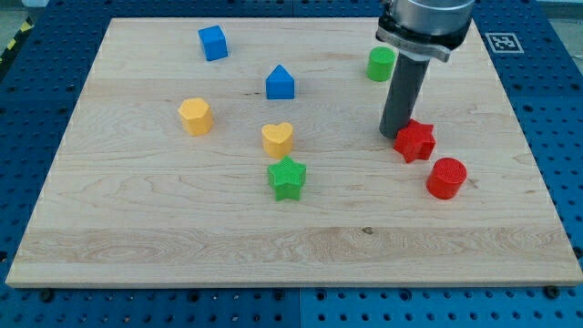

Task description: Push the yellow heart to the yellow hexagon

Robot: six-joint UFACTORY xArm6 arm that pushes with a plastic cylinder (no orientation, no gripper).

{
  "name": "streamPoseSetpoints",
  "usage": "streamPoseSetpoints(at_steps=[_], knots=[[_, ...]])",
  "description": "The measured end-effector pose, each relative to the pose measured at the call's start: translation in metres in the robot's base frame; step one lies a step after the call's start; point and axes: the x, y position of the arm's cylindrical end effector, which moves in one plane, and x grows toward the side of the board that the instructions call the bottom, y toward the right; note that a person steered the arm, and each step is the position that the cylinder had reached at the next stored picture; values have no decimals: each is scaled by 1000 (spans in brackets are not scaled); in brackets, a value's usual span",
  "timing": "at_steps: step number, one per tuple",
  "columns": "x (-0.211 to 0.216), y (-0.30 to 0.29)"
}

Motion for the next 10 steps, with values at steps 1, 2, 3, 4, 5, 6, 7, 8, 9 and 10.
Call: streamPoseSetpoints(at_steps=[1, 2, 3, 4, 5, 6, 7, 8, 9, 10], knots=[[14, 2], [23, 9], [30, 19], [30, 19], [2, -9], [-26, -25], [-54, -9], [-66, 20], [-59, 2], [-11, -45]])
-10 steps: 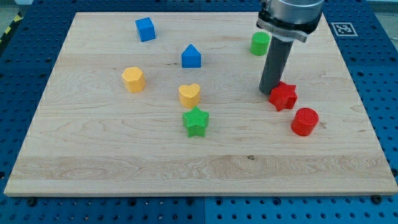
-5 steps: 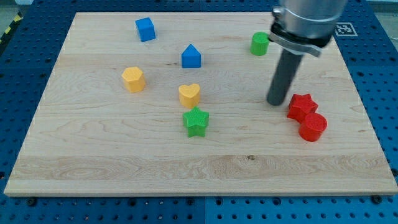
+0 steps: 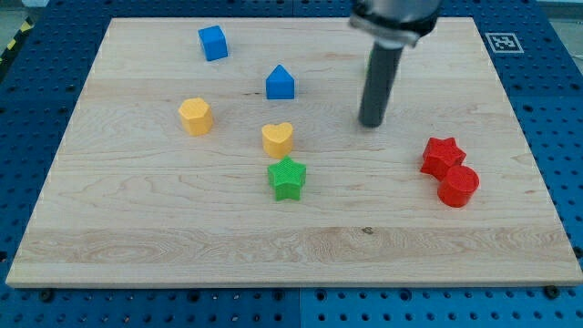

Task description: Push the yellow heart to the yellow hexagon

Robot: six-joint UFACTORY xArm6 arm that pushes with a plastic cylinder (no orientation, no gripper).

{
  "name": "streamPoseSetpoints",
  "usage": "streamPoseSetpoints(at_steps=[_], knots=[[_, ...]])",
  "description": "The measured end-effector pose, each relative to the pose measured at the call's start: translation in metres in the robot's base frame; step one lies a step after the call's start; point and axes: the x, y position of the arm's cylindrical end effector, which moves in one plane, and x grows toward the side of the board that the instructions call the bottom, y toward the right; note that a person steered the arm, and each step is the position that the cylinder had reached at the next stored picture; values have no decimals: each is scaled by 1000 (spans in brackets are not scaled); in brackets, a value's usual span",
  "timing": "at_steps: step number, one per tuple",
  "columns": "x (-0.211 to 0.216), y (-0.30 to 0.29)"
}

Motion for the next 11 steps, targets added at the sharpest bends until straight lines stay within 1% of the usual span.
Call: streamPoseSetpoints(at_steps=[1, 5, 6, 7, 9, 10, 11], knots=[[38, -45], [40, -49], [39, -68], [36, -94], [-13, -136], [-15, -159], [-16, -170]])
